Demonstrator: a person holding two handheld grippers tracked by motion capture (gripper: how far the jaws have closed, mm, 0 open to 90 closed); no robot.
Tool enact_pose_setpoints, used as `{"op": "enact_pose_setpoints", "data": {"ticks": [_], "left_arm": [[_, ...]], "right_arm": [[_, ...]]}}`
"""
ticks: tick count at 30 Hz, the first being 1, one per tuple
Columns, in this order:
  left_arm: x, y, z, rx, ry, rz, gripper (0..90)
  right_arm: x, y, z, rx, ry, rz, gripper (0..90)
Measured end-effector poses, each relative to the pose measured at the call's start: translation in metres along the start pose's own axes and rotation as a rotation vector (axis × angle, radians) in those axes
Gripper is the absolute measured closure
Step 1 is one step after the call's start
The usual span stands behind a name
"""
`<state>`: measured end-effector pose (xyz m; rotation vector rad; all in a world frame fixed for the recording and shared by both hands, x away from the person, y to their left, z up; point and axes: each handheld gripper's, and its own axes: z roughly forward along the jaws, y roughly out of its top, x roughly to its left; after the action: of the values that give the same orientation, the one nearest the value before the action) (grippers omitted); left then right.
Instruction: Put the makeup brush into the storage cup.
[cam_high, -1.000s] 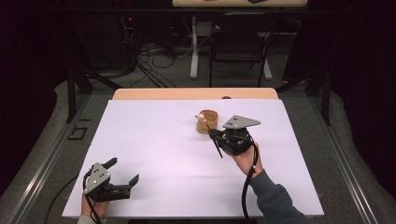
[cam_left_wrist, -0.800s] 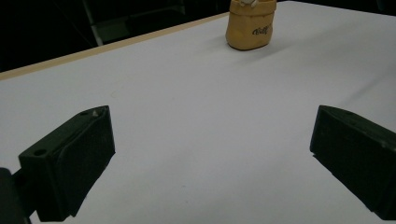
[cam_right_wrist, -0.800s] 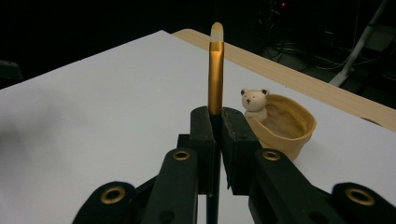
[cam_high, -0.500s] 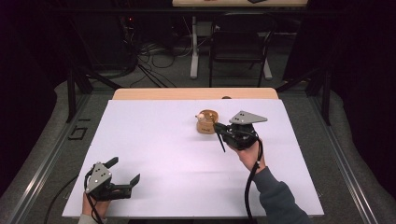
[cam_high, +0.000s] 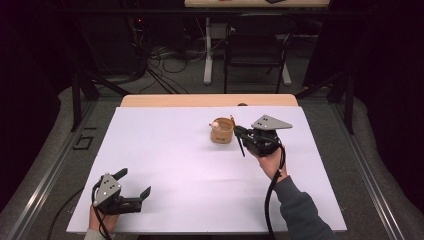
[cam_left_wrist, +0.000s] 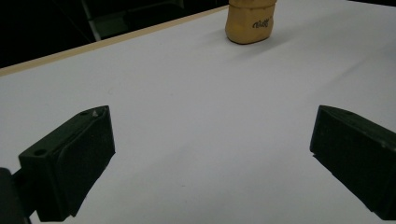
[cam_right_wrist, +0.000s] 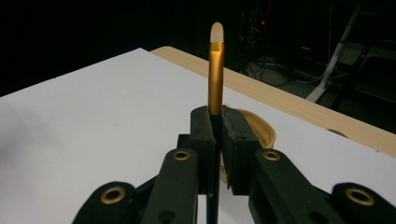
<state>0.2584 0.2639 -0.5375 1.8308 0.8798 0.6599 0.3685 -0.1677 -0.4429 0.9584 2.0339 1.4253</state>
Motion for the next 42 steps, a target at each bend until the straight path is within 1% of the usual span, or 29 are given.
{"op": "enact_pose_setpoints", "data": {"ticks": [1,7,12,22,31,42], "left_arm": [[0.0,0.0,0.0,0.001,-0.002,0.001,0.0],[0.001,0.0,0.001,0.002,-0.007,0.003,0.0],[0.0,0.001,0.002,0.007,-0.007,0.008,0.0],[0.0,0.0,0.003,0.011,-0.012,0.005,0.0],[-0.001,0.0,0.004,0.011,-0.012,0.009,0.0],[-0.001,0.001,0.003,0.011,-0.016,0.013,0.0]], "right_arm": [[-0.001,0.0,0.0,0.001,0.0,-0.007,84.1],[-0.003,0.002,0.003,-0.016,-0.01,-0.009,84.0],[-0.004,0.004,0.005,-0.04,-0.007,-0.018,84.0],[-0.009,0.007,0.014,-0.031,0.008,-0.024,84.0],[-0.012,0.008,0.02,-0.039,0.007,-0.024,84.0],[-0.012,0.01,0.026,-0.051,-0.001,-0.037,84.0]]}}
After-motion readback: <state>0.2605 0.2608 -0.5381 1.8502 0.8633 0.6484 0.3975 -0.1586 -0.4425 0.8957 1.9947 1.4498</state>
